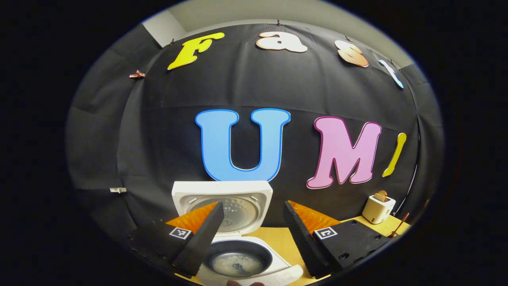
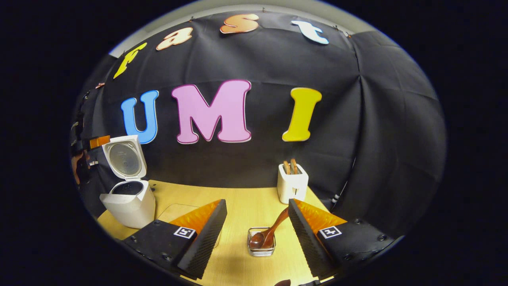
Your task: Close the left gripper, press the button to open the rice cooker; take a wooden spoon from the chopstick holder with the right hand, scoop a spoonful of rice and pour it into the rice cooker, then put the wooden spoon back into the chopstick holder.
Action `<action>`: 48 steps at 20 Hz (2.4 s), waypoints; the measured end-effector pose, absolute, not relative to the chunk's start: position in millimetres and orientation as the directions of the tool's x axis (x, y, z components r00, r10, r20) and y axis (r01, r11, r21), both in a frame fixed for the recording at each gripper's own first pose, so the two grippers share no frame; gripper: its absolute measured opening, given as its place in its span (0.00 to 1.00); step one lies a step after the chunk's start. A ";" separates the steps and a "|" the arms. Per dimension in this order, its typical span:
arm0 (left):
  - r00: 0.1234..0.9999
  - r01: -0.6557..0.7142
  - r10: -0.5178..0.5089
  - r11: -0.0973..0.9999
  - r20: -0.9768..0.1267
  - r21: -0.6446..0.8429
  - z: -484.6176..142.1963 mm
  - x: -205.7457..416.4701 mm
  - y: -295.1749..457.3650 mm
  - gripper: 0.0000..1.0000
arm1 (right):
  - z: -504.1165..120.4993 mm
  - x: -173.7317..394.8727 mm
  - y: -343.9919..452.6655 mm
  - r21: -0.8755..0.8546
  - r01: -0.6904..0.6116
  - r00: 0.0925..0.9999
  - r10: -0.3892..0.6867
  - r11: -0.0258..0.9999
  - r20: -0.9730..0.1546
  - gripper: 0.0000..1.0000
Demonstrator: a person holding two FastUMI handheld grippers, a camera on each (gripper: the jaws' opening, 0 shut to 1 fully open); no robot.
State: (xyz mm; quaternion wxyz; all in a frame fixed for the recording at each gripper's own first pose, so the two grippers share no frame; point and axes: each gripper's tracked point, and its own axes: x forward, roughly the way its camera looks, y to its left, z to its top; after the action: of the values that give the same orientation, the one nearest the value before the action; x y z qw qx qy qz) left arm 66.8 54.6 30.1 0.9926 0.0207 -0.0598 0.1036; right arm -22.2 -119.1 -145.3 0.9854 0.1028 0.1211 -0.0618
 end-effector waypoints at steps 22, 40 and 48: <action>0.935 -0.353 0.354 0.933 -0.004 0.069 -2.2 15.9 13.9 0.96 | -350.2 99.9 -135.8 0.539 0.215 0.859 0.105 0.814 -0.500 0.88; 0.938 -0.346 0.346 0.938 0.005 0.007 -6.1 8.8 39.6 0.96 | -274.7 109.0 -158.7 0.595 0.271 0.906 0.007 0.757 -0.422 0.22; 0.955 -0.294 0.295 0.955 0.020 -0.038 -10.8 4.9 63.1 0.96 | -170.1 124.3 -85.2 0.526 0.046 0.955 0.117 0.849 -0.272 0.22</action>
State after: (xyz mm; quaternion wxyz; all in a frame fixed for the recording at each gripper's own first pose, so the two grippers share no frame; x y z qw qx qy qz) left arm 4.9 63.1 -10.8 0.9886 -0.0172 -0.0125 0.1488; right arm 124.3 -85.2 -170.1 0.9500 0.2741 0.1483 0.0185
